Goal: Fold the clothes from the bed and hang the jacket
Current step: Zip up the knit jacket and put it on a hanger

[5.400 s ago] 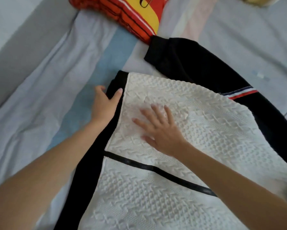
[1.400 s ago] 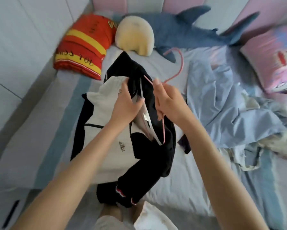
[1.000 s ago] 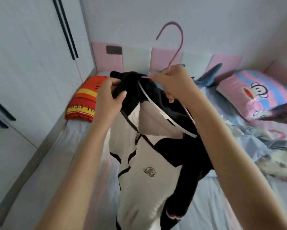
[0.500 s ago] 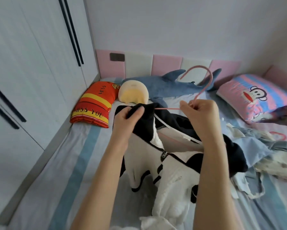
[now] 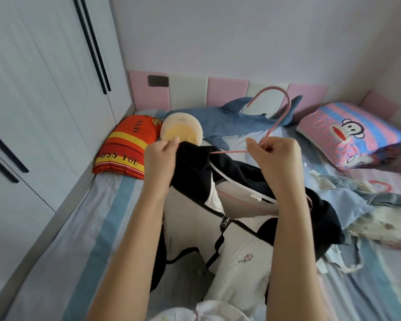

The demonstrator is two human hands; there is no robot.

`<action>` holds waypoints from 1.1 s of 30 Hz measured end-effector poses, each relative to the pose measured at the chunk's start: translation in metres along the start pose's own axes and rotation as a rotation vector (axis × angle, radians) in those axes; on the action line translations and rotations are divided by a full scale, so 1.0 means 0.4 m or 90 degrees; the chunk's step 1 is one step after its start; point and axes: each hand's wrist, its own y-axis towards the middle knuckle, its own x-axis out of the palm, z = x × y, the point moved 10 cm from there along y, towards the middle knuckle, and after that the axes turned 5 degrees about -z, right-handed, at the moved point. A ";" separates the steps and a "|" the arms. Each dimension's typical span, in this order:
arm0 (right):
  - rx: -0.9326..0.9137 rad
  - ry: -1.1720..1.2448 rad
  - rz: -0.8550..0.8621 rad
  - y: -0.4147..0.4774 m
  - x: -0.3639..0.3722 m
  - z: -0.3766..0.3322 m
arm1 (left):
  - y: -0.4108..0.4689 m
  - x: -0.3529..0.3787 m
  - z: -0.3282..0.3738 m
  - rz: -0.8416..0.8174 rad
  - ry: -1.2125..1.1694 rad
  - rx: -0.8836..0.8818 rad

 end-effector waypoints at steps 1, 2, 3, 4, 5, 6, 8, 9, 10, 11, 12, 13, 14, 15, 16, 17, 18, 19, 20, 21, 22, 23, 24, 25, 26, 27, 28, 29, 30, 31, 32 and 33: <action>0.007 0.000 0.001 -0.001 -0.002 0.007 | 0.001 0.013 -0.028 -0.035 -0.200 -0.109; 0.015 -0.002 0.002 -0.002 -0.005 0.016 | -0.006 0.026 -0.040 -0.058 -0.364 -0.188; 0.020 -0.005 0.004 -0.003 -0.012 0.025 | -0.004 0.027 -0.030 -0.072 -0.411 -0.204; 0.022 -0.004 0.005 -0.003 -0.016 0.032 | 0.003 0.013 -0.006 -0.078 -0.362 -0.177; 0.021 0.000 0.009 -0.005 -0.019 0.036 | 0.014 -0.011 0.023 -0.071 -0.246 -0.111; 0.020 0.003 0.014 -0.006 -0.022 0.037 | 0.019 -0.033 0.052 -0.060 -0.117 -0.038; 0.021 0.003 0.023 -0.004 -0.026 0.034 | 0.009 -0.016 0.076 -0.103 0.084 0.026; 0.017 0.001 0.023 -0.003 -0.025 0.029 | 0.002 0.011 0.058 -0.136 0.155 0.025; 0.010 0.001 0.021 -0.001 -0.023 0.023 | -0.008 0.039 0.036 -0.158 0.212 0.022; 0.003 0.002 0.018 -0.001 -0.022 0.017 | -0.022 0.068 0.019 -0.164 0.236 0.030; -0.004 0.000 0.017 -0.001 -0.021 0.012 | -0.036 0.091 0.014 -0.152 0.243 0.052; -0.010 -0.001 0.017 0.000 -0.020 0.008 | -0.045 0.106 0.015 -0.126 0.253 0.085; -0.012 -0.007 0.017 -0.001 -0.021 0.007 | -0.055 0.114 0.024 -0.087 0.277 0.127; -0.012 -0.012 0.019 -0.001 -0.022 0.008 | -0.062 0.115 0.036 -0.050 0.308 0.165; -0.007 -0.015 0.020 -0.002 -0.024 0.013 | -0.069 0.112 0.046 -0.029 0.333 0.192; -0.001 -0.014 0.022 -0.002 -0.027 0.018 | -0.071 0.110 0.051 -0.022 0.338 0.207; 0.004 -0.013 0.023 -0.003 -0.030 0.024 | -0.069 0.109 0.046 -0.023 0.325 0.207; 0.003 -0.012 0.023 -0.003 -0.032 0.027 | -0.062 0.109 0.032 -0.030 0.286 0.191; -0.003 -0.010 0.017 -0.003 -0.033 0.028 | -0.049 0.108 0.009 -0.046 0.214 0.145; -0.011 -0.010 0.005 -0.002 -0.032 0.028 | -0.037 0.111 -0.018 -0.072 0.106 0.071; -0.015 -0.015 -0.012 -0.001 -0.029 0.028 | -0.034 0.122 -0.039 -0.109 -0.025 -0.016; -0.014 -0.027 -0.038 0.000 -0.024 0.030 | -0.034 0.137 -0.053 -0.134 -0.143 -0.089; -0.012 -0.044 -0.068 0.000 -0.015 0.032 | -0.036 0.147 -0.050 -0.146 -0.206 -0.130; -0.009 -0.062 -0.102 -0.003 -0.003 0.034 | -0.038 0.153 -0.036 -0.145 -0.219 -0.137; -0.007 -0.075 -0.131 -0.007 0.009 0.033 | -0.038 0.151 -0.018 -0.132 -0.209 -0.122; -0.008 -0.080 -0.148 -0.012 0.018 0.031 | -0.037 0.145 0.002 -0.107 -0.197 -0.089; -0.011 -0.076 -0.148 -0.017 0.022 0.025 | -0.033 0.135 0.016 -0.077 -0.190 -0.045; -0.012 -0.060 -0.130 -0.020 0.020 0.019 | -0.023 0.120 0.022 -0.046 -0.174 0.005; -0.010 -0.037 -0.099 -0.021 0.011 0.016 | -0.012 0.102 0.019 -0.015 -0.136 0.053; -0.005 -0.015 -0.061 -0.021 -0.001 0.016 | -0.006 0.082 0.008 0.011 -0.080 0.090; 0.002 -0.005 -0.024 -0.023 -0.016 0.019 | -0.006 0.066 -0.011 0.029 -0.027 0.112; 0.009 -0.005 0.002 -0.023 -0.028 0.024 | -0.011 0.055 -0.032 0.038 0.002 0.127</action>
